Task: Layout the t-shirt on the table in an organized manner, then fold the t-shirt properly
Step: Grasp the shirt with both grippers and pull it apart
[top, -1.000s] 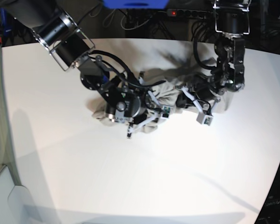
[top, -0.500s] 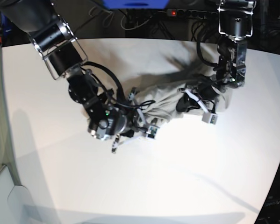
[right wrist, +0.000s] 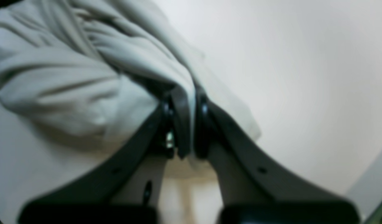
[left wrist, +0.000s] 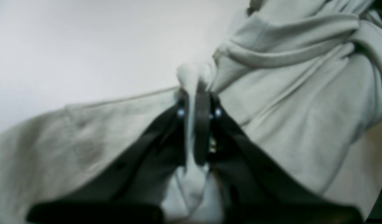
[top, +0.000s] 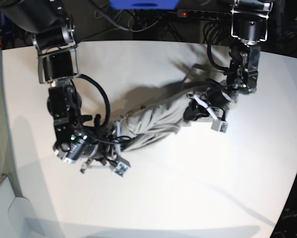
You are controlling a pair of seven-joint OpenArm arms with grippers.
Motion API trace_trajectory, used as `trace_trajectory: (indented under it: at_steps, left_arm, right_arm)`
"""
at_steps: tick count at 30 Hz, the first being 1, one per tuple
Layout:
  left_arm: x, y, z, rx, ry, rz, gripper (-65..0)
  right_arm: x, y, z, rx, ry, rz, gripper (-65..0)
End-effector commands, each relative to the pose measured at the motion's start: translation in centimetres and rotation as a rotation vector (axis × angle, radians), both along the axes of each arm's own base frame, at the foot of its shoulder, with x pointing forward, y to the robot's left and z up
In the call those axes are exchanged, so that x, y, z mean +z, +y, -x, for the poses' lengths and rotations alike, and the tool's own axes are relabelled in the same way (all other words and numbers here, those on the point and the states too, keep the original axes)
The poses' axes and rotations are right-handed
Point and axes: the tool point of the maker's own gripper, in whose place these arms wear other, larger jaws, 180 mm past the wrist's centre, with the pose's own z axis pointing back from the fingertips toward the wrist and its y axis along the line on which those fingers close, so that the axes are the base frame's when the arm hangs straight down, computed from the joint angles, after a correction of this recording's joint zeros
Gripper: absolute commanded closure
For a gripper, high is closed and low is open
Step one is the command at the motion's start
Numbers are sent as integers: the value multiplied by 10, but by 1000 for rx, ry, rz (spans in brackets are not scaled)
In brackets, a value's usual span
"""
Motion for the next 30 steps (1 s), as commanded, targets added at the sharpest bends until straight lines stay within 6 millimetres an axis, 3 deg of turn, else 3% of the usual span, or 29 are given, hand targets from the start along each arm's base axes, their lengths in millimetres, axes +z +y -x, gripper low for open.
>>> trace_trajectory:
  at_steps: [1, 5, 9, 13, 18, 21, 24, 30]
  left_arm:
    - [-67, 45, 67, -42, 317, -276, -3]
    - [-68, 45, 71, -43, 323, -275, -3]
    - [-69, 49, 73, -43, 328, -281, -3]
    - [-69, 51, 73, -41, 326, -285, -3]
    - [-56, 46, 62, -48, 286, -280, -3]
    - [-39, 40, 51, -73, 246, -291, -4]
    - [-15, 32, 40, -111, 203, -315, -5]
    - [35, 18, 23, -171, 105, -365, -5]
  right_arm:
    - [26, -52, -25, -129, -80, 112, 0]
    - [30, -85, -26, -213, -74, 126, 0]
    - [51, -116, -28, -294, -114, 136, 0]
    - [57, -120, -19, -307, -115, 172, 0]
    - [59, -87, -14, -201, -142, 209, 0]
    - [50, -70, -7, -138, -129, 230, -18]
    - [46, -52, -5, -104, -123, 214, -63]
    - [46, -43, -4, -94, -122, 199, -90]
